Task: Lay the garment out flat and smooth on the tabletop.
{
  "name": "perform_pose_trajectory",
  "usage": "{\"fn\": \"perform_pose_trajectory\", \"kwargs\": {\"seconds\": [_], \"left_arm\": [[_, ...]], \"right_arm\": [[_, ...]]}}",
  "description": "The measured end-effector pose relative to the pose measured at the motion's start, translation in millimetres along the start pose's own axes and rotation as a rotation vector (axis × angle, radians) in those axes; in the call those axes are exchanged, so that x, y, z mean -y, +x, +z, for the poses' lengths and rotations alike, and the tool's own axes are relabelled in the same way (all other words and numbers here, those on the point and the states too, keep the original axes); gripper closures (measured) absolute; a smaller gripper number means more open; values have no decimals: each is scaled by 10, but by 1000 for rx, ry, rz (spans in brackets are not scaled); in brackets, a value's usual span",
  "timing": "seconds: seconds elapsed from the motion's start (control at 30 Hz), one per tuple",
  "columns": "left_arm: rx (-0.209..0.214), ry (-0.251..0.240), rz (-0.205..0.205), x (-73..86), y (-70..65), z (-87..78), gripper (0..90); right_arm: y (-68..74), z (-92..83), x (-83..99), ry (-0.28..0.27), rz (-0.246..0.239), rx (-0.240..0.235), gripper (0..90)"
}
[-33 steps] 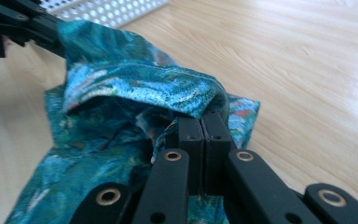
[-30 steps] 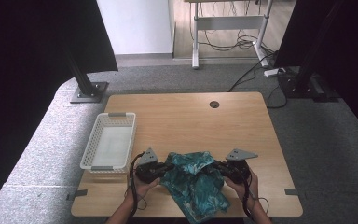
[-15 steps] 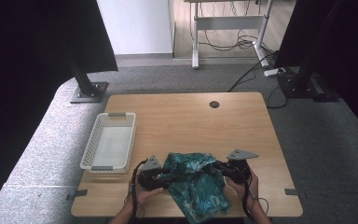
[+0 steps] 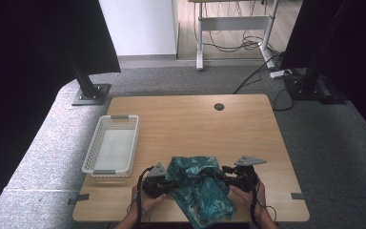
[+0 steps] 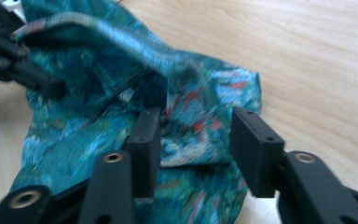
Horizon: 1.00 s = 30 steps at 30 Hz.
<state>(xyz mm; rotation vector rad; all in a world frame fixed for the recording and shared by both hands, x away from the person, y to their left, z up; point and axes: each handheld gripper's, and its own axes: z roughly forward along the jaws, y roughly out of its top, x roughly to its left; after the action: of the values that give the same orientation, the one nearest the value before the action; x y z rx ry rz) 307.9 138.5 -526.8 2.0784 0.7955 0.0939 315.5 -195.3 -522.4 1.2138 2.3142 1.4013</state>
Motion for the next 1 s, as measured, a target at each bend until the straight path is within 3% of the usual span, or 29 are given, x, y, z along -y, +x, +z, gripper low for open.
{"fn": "perform_pose_trajectory", "kwargs": {"seconds": [0.1, 0.23, 0.33, 0.5, 0.67, 0.83, 0.97, 1.0], "left_arm": [[0, -6, -5, -2, 11, -11, 897], [2, 0, 6, -1, 9, -1, 897], [3, -3, 8, 1, 23, -13, 897], [3, -17, 2, -3, 45, -61, 897], [9, -41, 8, -58, 59, -166, 897], [-5, -66, 23, -152, 73, -307, 897], [-25, -70, 18, -181, 129, -388, 897], [-28, -71, 13, -180, 145, -402, 897]], "right_arm": [[12, -17, 57, 0, 15, -30, 492], [50, -26, 125, 15, -7, -80, 467], [60, -30, 161, 37, -32, -92, 427], [71, -37, 185, 42, -76, -77, 364], [26, -139, 199, -15, -44, -101, 353], [75, -106, 233, 17, -75, -114, 364], [102, -50, 220, 37, -98, -91, 377], [106, -36, 212, 41, -98, -64, 392]]}}
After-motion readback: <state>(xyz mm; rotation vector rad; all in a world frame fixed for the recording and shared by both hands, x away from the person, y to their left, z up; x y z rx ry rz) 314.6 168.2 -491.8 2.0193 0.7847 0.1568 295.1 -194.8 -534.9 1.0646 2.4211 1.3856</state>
